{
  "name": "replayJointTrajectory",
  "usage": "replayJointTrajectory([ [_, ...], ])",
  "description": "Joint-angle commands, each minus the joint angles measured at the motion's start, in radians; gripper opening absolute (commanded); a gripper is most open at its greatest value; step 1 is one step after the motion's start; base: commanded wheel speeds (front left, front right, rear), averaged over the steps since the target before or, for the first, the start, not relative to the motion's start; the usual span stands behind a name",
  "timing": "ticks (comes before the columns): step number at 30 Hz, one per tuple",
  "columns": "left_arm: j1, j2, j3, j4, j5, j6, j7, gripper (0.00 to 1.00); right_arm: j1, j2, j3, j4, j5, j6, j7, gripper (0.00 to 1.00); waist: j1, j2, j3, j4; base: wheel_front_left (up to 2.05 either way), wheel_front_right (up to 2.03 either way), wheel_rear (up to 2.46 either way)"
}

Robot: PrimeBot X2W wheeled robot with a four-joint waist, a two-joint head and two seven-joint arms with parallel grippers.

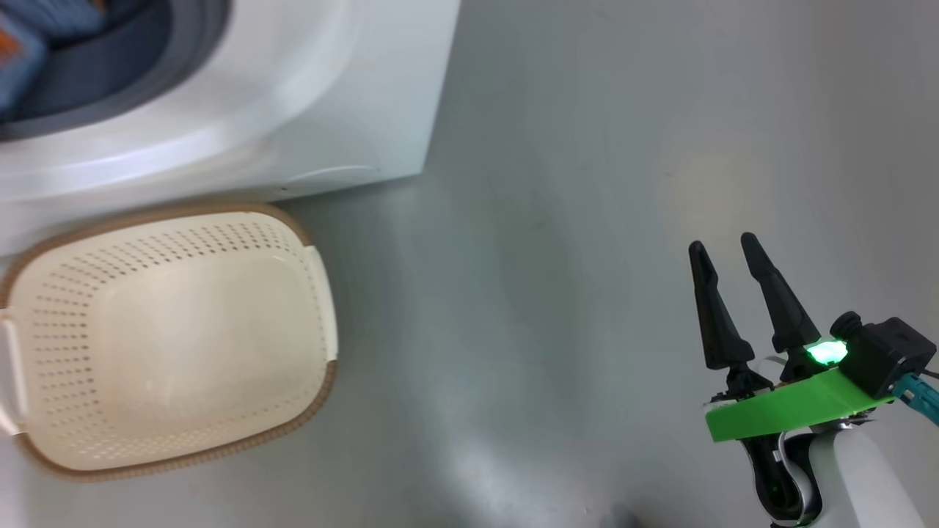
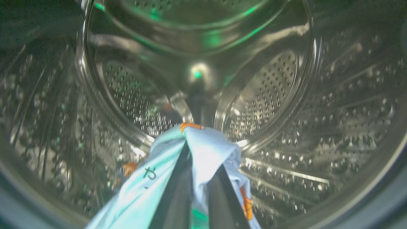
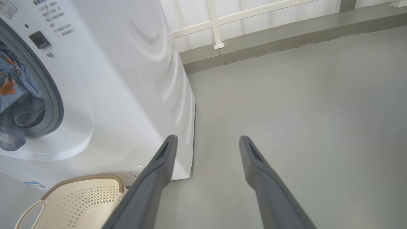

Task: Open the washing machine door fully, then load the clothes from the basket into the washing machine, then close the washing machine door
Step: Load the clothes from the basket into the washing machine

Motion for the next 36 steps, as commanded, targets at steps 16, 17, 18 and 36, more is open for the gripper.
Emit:
replayJointTrajectory([
  [16, -0.075, 0.065, 0.105, -0.029, 0.135, -0.003, -0.005, 1.0, -0.037, 0.021, 0.031, -0.024, -0.002, 0.003, -0.005, 1.0, 0.0, -0.0001, 0.08, -0.042, 0.0, 0.0, 0.0],
  [17, -0.075, 0.064, 0.105, -0.021, 0.136, -0.003, -0.005, 1.0, -0.038, 0.02, 0.031, -0.024, -0.002, 0.003, -0.005, 1.0, 0.0, -0.0001, 0.081, -0.04, 0.0, 0.0, 0.0],
  [18, -0.075, 0.063, 0.105, -0.016, 0.135, -0.003, -0.005, 1.0, -0.039, 0.02, 0.031, -0.023, -0.002, 0.003, -0.005, 1.0, 0.0, -0.0001, 0.081, -0.039, 0.0, 0.0, 0.0],
  [36, -0.082, 0.061, -0.023, 0.161, 0.123, -0.003, -0.005, 1.0, -0.039, 0.014, 0.035, -0.02, -0.002, 0.003, -0.005, 1.0, 0.0, -0.0001, 0.071, -0.02, 0.0, 0.0, 0.0],
])
